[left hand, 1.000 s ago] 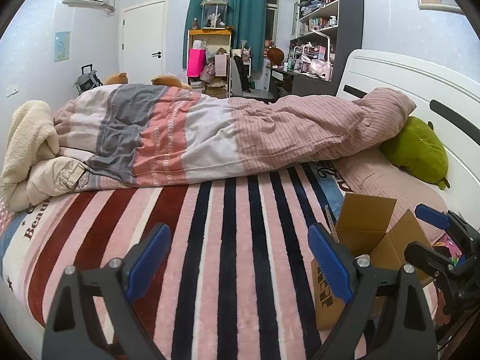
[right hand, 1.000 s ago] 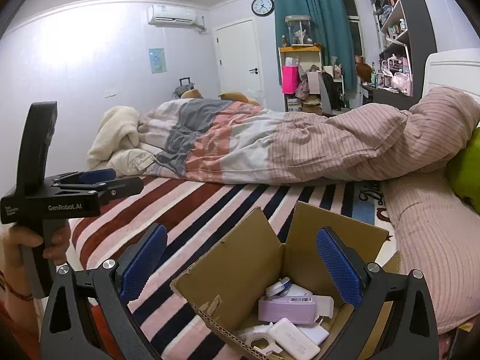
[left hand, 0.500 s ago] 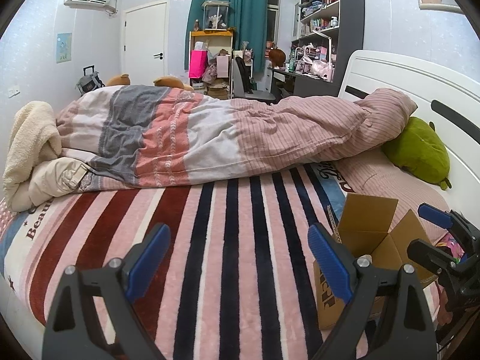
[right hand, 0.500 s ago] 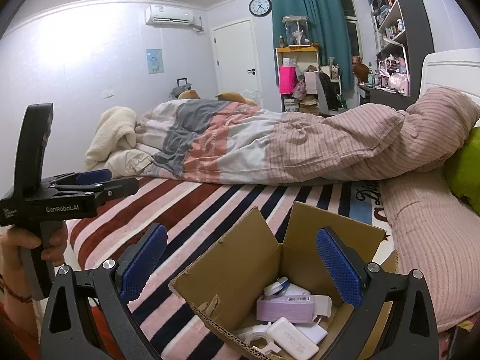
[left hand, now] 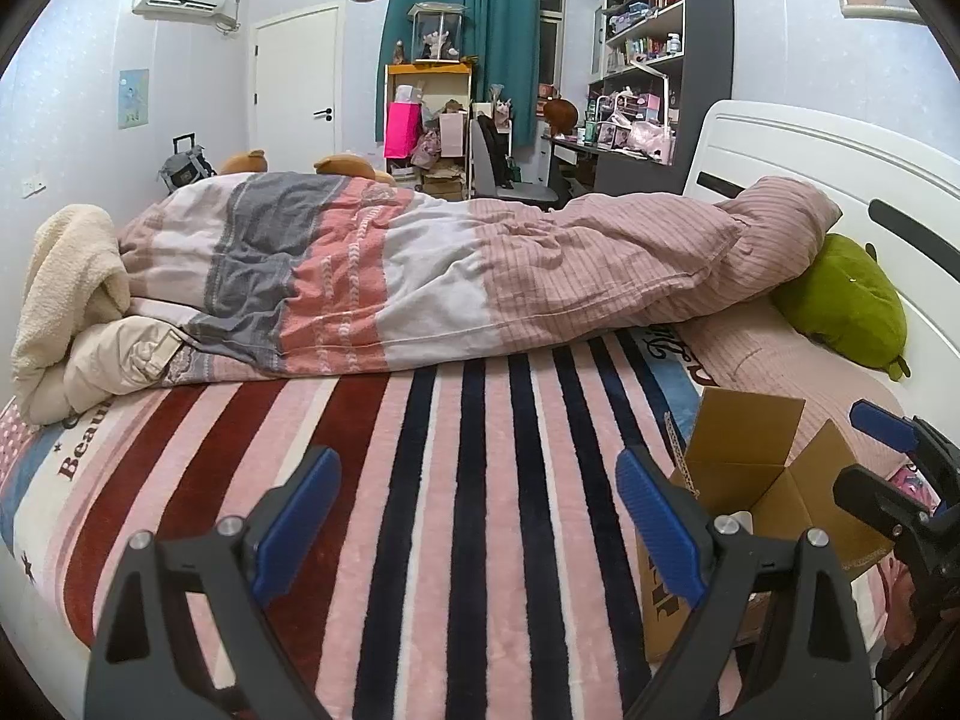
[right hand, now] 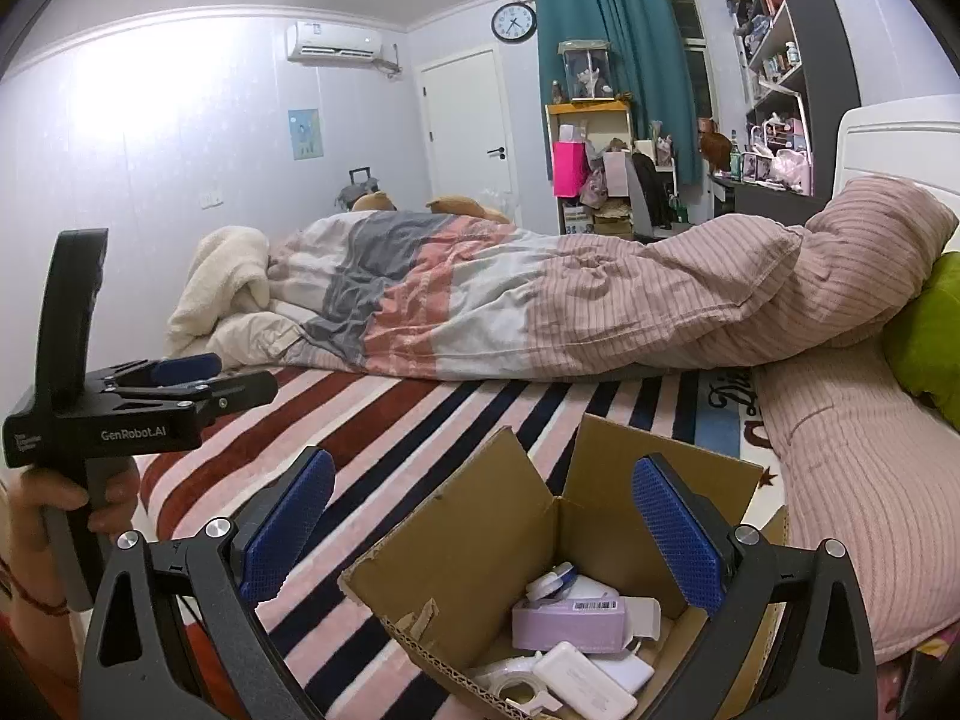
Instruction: Organize rigid objects
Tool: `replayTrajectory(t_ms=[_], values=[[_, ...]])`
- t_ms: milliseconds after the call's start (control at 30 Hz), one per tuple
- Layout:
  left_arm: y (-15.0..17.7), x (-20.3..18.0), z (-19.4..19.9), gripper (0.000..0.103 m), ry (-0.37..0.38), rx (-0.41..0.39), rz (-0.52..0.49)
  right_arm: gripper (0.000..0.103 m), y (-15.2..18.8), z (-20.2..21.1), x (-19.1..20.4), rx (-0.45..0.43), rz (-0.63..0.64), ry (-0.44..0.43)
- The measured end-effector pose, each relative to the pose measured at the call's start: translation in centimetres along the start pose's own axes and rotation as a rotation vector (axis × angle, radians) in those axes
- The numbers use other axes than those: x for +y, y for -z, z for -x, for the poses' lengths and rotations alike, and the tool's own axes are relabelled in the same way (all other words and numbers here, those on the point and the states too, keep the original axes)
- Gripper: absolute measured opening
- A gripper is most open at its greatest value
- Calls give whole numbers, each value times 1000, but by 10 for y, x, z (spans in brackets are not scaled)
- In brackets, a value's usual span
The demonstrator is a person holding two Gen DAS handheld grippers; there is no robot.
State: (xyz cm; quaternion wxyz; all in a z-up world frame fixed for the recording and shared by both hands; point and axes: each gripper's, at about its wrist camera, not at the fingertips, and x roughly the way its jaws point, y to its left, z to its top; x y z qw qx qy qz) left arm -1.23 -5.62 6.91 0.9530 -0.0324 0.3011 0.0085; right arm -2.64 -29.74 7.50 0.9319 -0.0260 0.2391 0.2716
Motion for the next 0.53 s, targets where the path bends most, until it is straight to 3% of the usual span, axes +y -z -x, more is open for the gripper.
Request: replayTrajectory(t_ms=[533], values=[[-2,4,-2,92,-9,-3,-3,100,0,1,2,-2,-1,10]])
